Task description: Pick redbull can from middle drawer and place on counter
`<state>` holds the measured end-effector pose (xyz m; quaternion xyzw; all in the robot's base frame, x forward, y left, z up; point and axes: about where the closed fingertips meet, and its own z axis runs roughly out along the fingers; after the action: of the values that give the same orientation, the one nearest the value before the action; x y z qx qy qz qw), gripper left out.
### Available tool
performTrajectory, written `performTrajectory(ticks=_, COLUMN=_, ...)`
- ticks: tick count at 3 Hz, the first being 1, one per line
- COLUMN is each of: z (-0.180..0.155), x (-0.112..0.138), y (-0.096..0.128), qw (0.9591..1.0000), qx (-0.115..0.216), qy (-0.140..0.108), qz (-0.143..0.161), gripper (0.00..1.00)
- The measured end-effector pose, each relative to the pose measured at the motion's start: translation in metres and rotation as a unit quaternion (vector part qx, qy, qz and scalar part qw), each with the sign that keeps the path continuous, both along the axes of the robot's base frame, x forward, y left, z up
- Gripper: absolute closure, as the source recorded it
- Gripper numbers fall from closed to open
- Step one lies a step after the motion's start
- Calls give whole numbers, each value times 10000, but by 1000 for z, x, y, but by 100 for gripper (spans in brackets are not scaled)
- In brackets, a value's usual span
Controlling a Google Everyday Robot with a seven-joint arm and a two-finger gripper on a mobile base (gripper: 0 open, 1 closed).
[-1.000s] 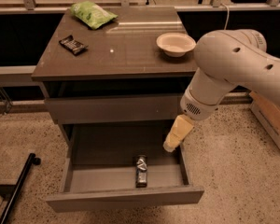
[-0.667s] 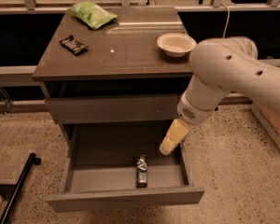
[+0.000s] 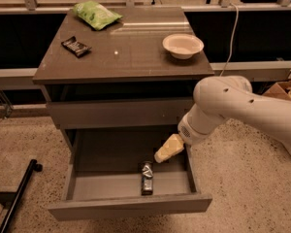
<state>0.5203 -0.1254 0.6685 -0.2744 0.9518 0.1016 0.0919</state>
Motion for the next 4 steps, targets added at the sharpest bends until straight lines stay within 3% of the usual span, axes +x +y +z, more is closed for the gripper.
performTrajectory(ticks=1, z=-46, x=22, y=13, qw=9981, qx=251, qy=86, qz=-560, gripper=0)
performTrajectory(ticks=3, z=-55, x=26, y=16, qw=9968, qx=341, qy=122, qz=-706, gripper=0)
performTrajectory(ticks=4, z=-74, x=37, y=28, qw=9929, qx=501, qy=142, qz=-1066, gripper=0)
